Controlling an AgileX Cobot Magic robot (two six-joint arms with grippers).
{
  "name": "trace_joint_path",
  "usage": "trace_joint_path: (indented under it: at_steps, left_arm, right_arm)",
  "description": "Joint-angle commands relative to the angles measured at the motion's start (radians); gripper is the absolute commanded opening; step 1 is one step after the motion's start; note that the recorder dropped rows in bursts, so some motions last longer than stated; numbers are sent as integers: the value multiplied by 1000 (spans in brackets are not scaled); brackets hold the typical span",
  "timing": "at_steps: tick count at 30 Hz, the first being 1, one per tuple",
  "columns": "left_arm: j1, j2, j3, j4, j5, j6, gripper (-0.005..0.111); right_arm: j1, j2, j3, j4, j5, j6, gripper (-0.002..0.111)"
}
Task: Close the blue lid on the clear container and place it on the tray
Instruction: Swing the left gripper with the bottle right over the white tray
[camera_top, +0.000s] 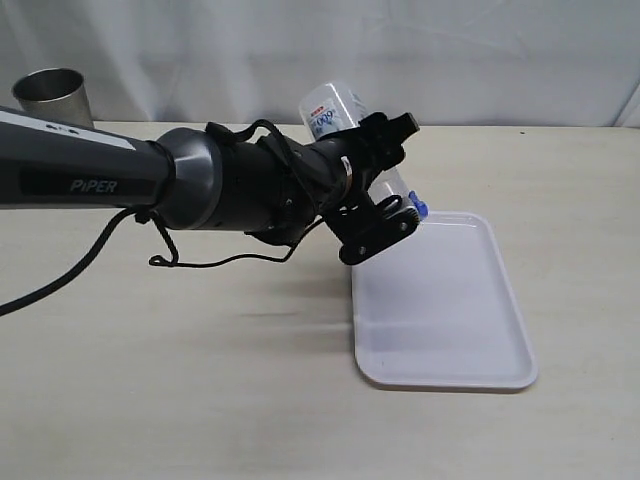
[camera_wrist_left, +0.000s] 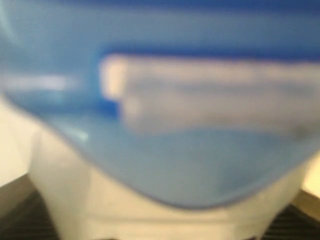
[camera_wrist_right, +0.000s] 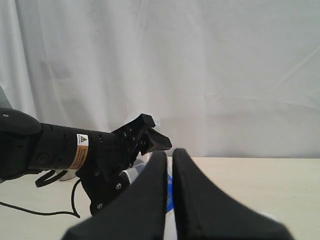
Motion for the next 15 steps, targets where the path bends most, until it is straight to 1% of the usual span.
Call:
trace_joint_path:
  at_steps: [1,12,15]
  left_arm:
    - [-6,-7,-11,-4,59,4,0]
    - [-26,-7,-11,-4,43,-16,0]
    - [-26,-7,-11,-4,-10,-109,0]
  right_arm:
    - [1,-4,4,-2,3,3,4]
    - [1,-4,4,-2,7,3,4]
    - [1,-4,4,-2,7,3,4]
